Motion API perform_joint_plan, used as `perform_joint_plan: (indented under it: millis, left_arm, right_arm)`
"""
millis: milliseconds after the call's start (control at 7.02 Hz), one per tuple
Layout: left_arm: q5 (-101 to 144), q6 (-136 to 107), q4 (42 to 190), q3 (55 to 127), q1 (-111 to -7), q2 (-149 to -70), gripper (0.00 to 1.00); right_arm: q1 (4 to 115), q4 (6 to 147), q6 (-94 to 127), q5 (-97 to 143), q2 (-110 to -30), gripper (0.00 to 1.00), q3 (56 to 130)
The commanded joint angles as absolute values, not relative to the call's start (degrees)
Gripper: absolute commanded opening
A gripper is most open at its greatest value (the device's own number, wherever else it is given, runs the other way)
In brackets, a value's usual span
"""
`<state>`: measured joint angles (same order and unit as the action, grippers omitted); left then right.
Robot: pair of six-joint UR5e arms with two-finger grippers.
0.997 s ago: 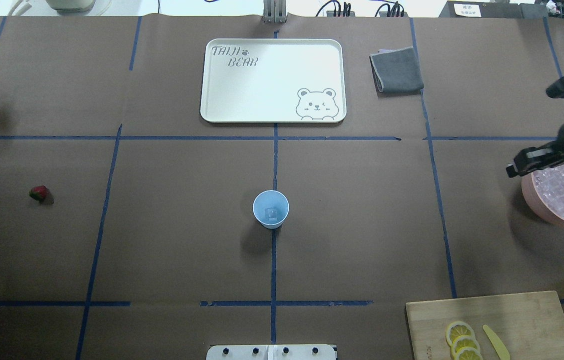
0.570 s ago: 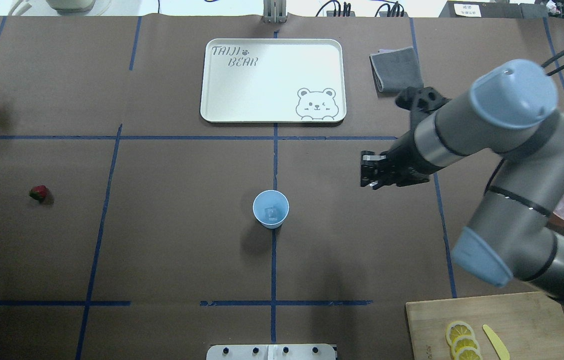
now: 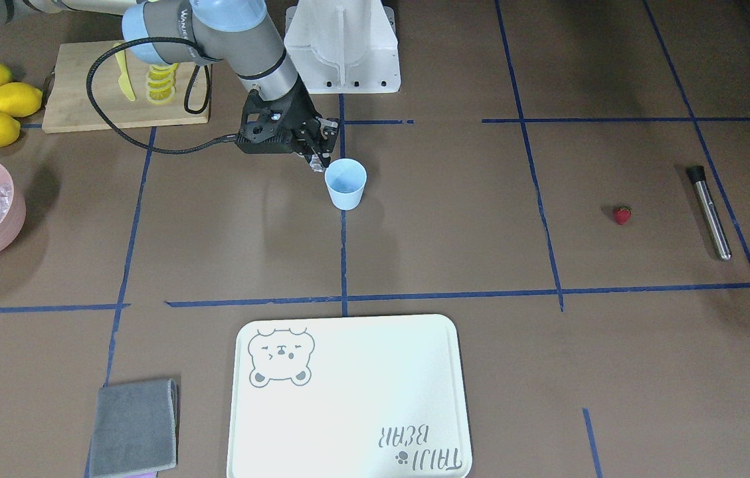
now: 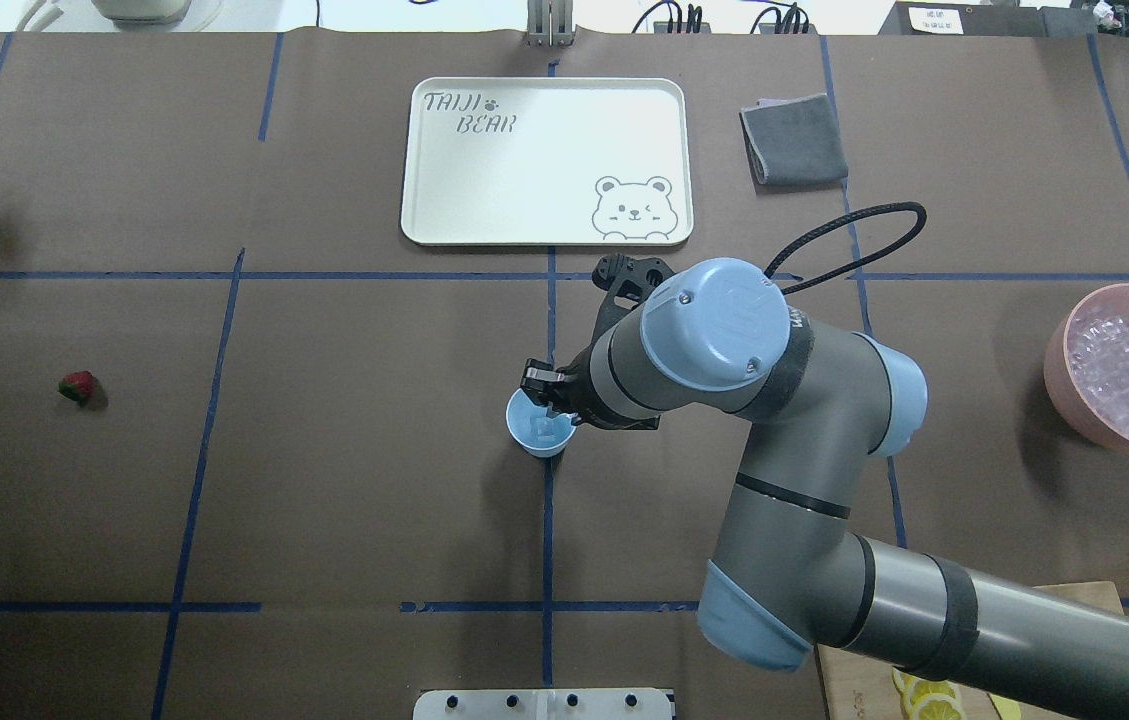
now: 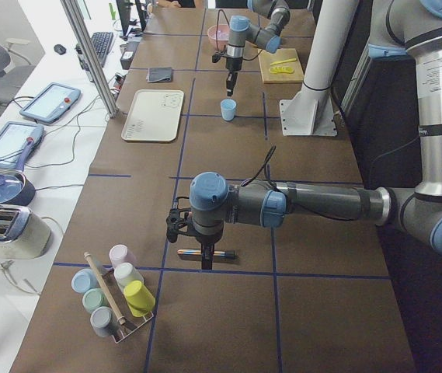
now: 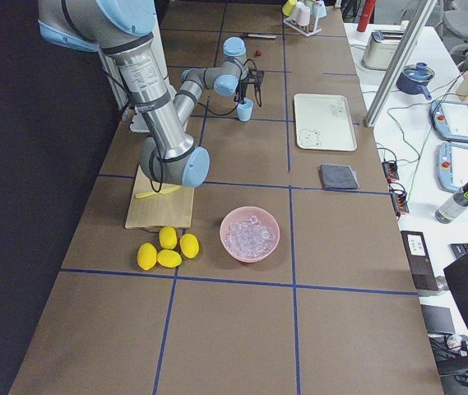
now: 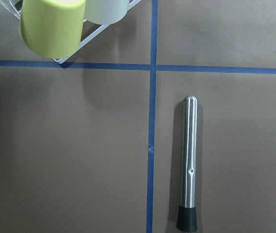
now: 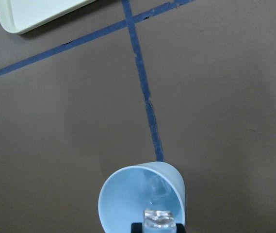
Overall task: Mash ice and strawberries in cup
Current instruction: 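Carry the cube with the right gripper to the blue cup and drop it in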
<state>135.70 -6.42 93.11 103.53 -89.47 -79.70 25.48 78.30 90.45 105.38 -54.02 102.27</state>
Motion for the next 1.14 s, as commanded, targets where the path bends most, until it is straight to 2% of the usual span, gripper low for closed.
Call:
perform_joint_plan:
  millis: [0,142,285,427,570,997]
  left_arm:
    - [135.70,-6.33,93.16,103.54,-89.47,-79.63,1.00]
    - [135.70,-6.33,93.25,103.54,-89.47,-79.02,1.00]
    - [135.70,-6.42,94.47,103.54,-89.47,-78.67,1.00]
    - [135.62,-6.42,95.79,103.54,-89.47,-78.05,1.00]
    - [135.70,-6.42,95.89,103.54,-89.47,-77.87,1.00]
    - [135.70,-6.42,95.98,103.62,-89.47,-77.87,1.00]
  right_arm:
    - [24.87,78.13,90.70,104.59,-51.43,0.11,99.33]
    - [24.87,78.13,90.70,104.42,-51.42,0.22,98.71]
    - [24.87,78.13,90.79,104.41,-51.33,0.42,98.70]
    - [24.87,78.22,90.79,104.41,-51.33,0.67,98.70]
    - [24.87,78.22,90.79,104.41,-51.33,0.73,98.70]
    - [24.87,78.22,90.79,104.50,-51.33,0.74,99.05]
